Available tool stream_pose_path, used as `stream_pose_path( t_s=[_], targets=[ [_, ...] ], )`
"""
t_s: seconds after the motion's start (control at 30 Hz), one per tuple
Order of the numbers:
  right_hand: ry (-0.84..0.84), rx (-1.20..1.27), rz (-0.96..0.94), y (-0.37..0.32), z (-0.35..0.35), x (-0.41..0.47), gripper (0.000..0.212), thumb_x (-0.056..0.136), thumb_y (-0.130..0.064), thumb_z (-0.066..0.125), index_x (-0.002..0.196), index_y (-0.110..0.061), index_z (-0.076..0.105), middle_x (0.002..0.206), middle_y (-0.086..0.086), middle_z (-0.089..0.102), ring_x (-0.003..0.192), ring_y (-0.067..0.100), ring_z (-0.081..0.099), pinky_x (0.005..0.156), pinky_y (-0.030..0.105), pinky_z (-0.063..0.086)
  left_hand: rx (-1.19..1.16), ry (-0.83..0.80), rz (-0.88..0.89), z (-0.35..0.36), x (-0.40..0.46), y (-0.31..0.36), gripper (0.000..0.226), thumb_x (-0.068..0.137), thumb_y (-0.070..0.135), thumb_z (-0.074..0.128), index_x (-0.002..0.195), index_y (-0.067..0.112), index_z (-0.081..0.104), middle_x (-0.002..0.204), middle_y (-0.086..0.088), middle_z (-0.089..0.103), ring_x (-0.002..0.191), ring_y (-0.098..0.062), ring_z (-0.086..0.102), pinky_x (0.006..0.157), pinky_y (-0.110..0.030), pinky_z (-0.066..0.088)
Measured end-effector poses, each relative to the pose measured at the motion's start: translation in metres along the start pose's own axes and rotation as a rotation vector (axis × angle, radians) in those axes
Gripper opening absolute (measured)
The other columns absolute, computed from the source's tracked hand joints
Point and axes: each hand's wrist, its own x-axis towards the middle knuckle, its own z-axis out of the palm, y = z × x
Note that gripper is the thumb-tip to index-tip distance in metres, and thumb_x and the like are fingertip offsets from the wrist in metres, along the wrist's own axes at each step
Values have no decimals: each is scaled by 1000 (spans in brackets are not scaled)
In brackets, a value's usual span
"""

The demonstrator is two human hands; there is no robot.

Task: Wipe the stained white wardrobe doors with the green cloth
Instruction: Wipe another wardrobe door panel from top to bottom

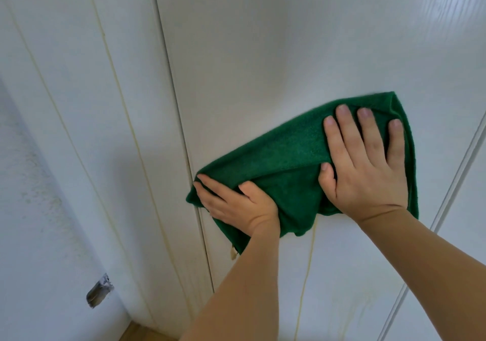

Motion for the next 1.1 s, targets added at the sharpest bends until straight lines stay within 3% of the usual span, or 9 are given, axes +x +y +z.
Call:
stream_pose_path(
  t_s=[0.2,0.37,0.43,0.5,0.67,0.77,0.8,0.93,1.1],
  targets=[
    [-22,3,-5,0,-1,0,65,98,-36,36,157,-13,24,162,9,23,148,31,19,121,56,9,57,-92,-3,-9,6,5,86,80,35,26,156,-4,19,159,-27,22,145,-47,19,123,-54,10],
    [-45,14,3,0,-3,1,64,99,-36,33,157,-14,21,163,8,21,149,31,16,121,55,7,41,-157,392,-20,53,23,83,77,25,37,153,-7,26,156,-28,24,146,-45,20,124,-52,11],
    [-46,17,7,0,-3,0,64,98,-36,32,158,-14,20,163,8,20,149,30,15,120,55,8,10,-155,428,-22,65,26,80,77,25,42,152,-2,32,156,-22,28,146,-39,23,122,-46,14],
    [-42,24,8,0,-2,-1,64,98,-36,33,157,-14,21,163,7,20,149,30,16,120,56,9,-17,-152,370,-25,57,20,77,77,26,45,149,2,37,155,-17,32,145,-35,28,122,-44,19],
    [-12,23,12,0,-1,-2,64,97,-36,35,157,-13,25,162,8,24,148,31,20,120,56,12,-82,-194,54,-37,21,-3,75,78,31,45,149,9,36,152,-10,30,135,-31,37,110,-55,39],
    [-15,27,9,0,-2,-1,64,97,-35,35,157,-14,24,162,8,25,148,31,21,120,56,13,-146,-184,-91,-36,26,16,71,74,28,47,141,7,40,147,-14,31,128,-31,37,107,-52,41],
    [-19,32,11,0,-3,-1,64,97,-35,35,157,-14,24,162,8,24,148,31,20,120,56,13,-138,-193,-62,-36,31,26,69,73,26,48,140,8,41,147,-15,31,130,-33,34,110,-52,37],
    [-30,26,18,0,-3,-2,64,97,-35,35,157,-14,24,162,8,24,148,31,19,120,56,12,-92,-263,393,-37,60,37,65,77,20,50,142,14,46,154,-19,29,143,-40,24,121,-52,23],
    [-20,31,32,-1,-2,-4,64,97,-35,35,156,-13,25,162,8,25,148,31,20,119,57,14,-22,-197,395,-20,42,7,71,88,27,38,157,14,29,165,-18,16,153,-36,11,126,-52,10]
  ],
)
